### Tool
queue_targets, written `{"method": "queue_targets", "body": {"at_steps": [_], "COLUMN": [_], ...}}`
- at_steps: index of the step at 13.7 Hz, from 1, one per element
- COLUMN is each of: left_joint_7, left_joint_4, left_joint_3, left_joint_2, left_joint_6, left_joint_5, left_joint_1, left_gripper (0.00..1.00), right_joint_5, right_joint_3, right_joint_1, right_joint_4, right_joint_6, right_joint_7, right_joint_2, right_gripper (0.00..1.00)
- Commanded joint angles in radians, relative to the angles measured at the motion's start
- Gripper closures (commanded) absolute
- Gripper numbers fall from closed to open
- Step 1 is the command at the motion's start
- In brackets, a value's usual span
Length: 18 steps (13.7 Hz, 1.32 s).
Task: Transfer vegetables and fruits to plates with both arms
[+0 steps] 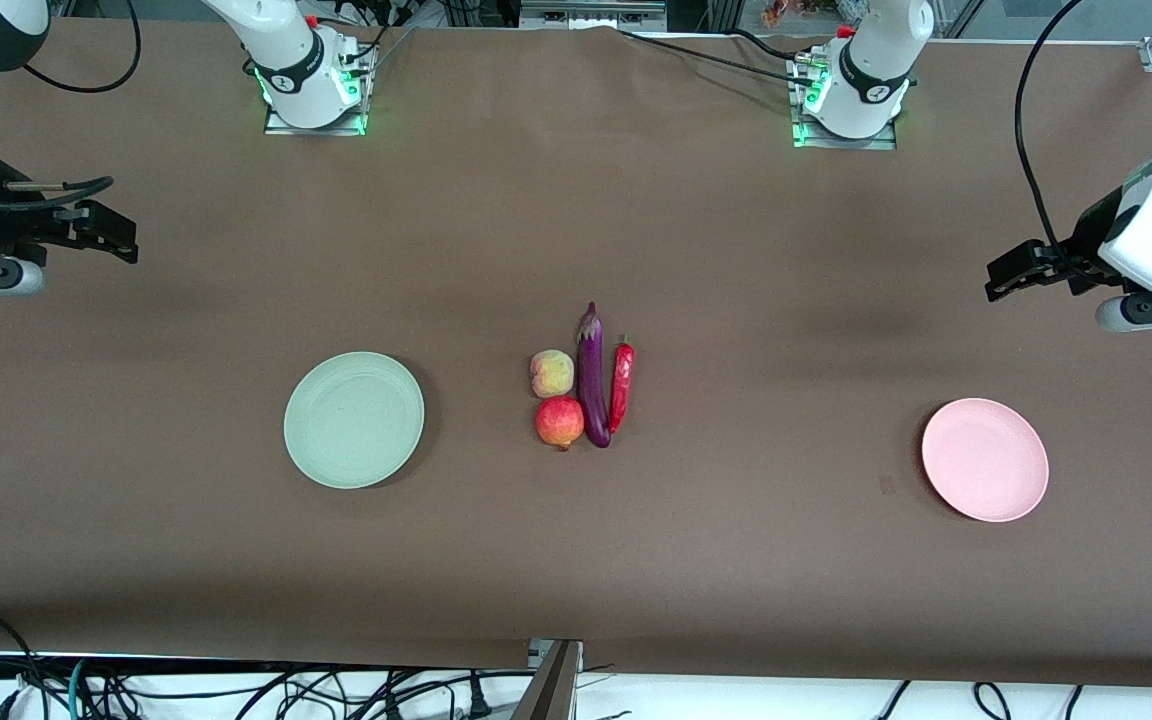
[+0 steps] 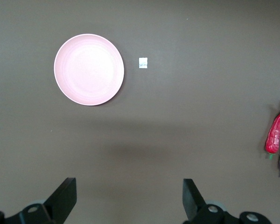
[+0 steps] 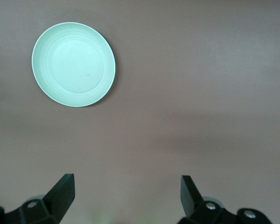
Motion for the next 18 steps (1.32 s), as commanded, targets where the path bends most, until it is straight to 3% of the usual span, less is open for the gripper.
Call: {"method": "queue_targets", "body": {"at_steps": [1, 6, 11, 18], "left_joint_7": [-0.010, -0.010, -0.008, -0.005], "left_joint_4": [0.009, 0.026, 0.068, 0.075], "left_joint_3": [-0.003, -0.011, -0.092, -0.109], "left_joint_2": [-0.007, -0.012, -0.007, 0.068], "left_joint_6": [-0.013, -0.013, -0.005, -0.002], "left_joint_5": [0.018, 0.011, 0.011, 0.024], "left_joint_1": [0.000, -0.003, -0.006, -0.006], "left_gripper": [0.00, 0.00, 0.00, 0.00], "right_joint_5": [0.000, 0.000, 0.000, 0.000], "right_joint_3": [0.003, 0.001, 0.003, 0.001], "right_joint_1": [-0.006, -0.006, -0.006, -0.007], "right_joint_4": [0.025, 0.025, 0.025, 0.025], "right_joint_6": [-0.014, -0.013, -0.013, -0.013], "right_joint_7": [-0.012, -0.012, -0.012, -0.041], "right_joint_2": [0.007, 0.007, 0.009, 0.009], "right_gripper": [0.00, 0.00, 0.00, 0.00]}}
